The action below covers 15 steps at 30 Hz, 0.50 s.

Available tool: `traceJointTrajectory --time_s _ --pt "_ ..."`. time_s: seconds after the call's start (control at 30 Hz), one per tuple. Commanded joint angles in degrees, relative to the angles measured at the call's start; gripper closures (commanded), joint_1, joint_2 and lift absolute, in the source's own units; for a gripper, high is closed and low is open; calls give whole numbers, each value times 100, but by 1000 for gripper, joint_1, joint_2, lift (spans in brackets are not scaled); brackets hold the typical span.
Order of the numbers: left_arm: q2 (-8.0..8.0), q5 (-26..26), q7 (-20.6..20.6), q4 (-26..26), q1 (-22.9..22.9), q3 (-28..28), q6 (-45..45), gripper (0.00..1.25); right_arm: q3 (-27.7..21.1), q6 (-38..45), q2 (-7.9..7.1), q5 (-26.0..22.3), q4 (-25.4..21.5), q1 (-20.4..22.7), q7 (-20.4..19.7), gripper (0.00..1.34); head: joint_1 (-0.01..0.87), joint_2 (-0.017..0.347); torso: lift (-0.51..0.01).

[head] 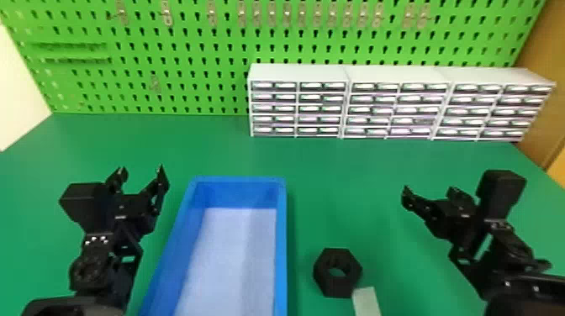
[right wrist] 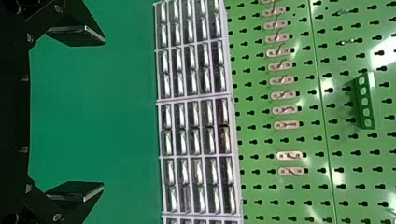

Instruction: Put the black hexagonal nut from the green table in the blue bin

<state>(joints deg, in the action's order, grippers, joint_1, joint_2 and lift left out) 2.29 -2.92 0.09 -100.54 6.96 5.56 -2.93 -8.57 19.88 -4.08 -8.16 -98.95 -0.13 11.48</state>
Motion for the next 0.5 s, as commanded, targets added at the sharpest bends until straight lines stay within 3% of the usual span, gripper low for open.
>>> traceJointTrajectory --time_s 0.0,0.47 --pt "-1 2 0 0 -1 7 -6 541 -4 113 -13 8 -19 -31 47 197 657 57 -95" --pt "-1 10 0 9 -1 -2 -15 541 5 227 -31 17 -27 -57 135 197 657 57 -95"
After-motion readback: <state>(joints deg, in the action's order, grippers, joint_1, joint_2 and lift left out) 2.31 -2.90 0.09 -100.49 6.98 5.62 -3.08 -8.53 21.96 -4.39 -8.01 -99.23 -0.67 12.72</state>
